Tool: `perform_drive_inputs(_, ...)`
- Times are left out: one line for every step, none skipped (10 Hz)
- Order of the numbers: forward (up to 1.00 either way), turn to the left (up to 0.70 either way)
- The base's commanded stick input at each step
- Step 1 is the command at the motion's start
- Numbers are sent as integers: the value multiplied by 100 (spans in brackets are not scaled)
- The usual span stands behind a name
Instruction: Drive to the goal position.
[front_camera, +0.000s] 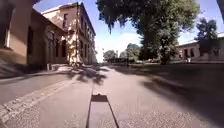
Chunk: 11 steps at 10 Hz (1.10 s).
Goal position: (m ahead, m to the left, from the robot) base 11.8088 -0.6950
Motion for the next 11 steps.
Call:
perform_drive_inputs(70,0)
perform_drive_inputs(70,12)
perform_drive_inputs(70,14)
perform_drive_inputs(70,0)
perform_drive_inputs(70,0)
perform_drive_inputs(70,0)
perform_drive_inputs(70,0)
perform_drive_inputs(70,0)
perform_drive_inputs(70,-3)
perform_drive_inputs(70,-10)
perform_drive_inputs(70,-13)
